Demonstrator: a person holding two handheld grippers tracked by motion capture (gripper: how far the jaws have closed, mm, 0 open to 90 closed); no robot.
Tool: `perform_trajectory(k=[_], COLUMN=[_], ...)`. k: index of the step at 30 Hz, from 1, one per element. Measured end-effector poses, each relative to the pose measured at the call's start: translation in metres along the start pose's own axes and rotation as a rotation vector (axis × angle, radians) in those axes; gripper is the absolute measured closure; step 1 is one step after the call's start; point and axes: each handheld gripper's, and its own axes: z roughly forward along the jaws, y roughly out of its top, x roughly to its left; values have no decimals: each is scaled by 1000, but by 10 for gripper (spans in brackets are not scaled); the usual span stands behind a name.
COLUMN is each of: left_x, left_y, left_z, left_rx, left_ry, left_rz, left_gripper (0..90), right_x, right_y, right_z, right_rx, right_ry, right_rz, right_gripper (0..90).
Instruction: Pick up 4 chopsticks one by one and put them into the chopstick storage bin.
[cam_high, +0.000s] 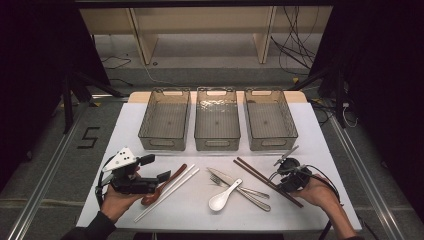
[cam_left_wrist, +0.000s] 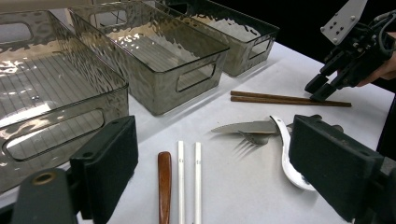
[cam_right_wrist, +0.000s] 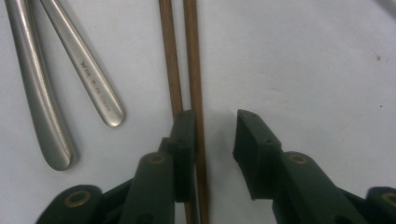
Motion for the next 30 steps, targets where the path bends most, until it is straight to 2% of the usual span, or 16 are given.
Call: perform_trajectory(k=[13, 21, 30], left_x=[0, 0, 0], left_y=[0, 0, 0], left_z=[0, 0, 0], left_rx=[-3, 0, -1], left_ry=[-3, -3, -5], left_rz=[-2, 0, 1], left_gripper=[152, 152, 151], right_x=[1, -1, -1], right_y=[5, 10, 11], right_z=[3, 4, 3], right_rx=[73, 114, 116], right_ry=[2, 18, 15], right_rz=[-14, 10, -20], right_gripper=[833, 848, 863])
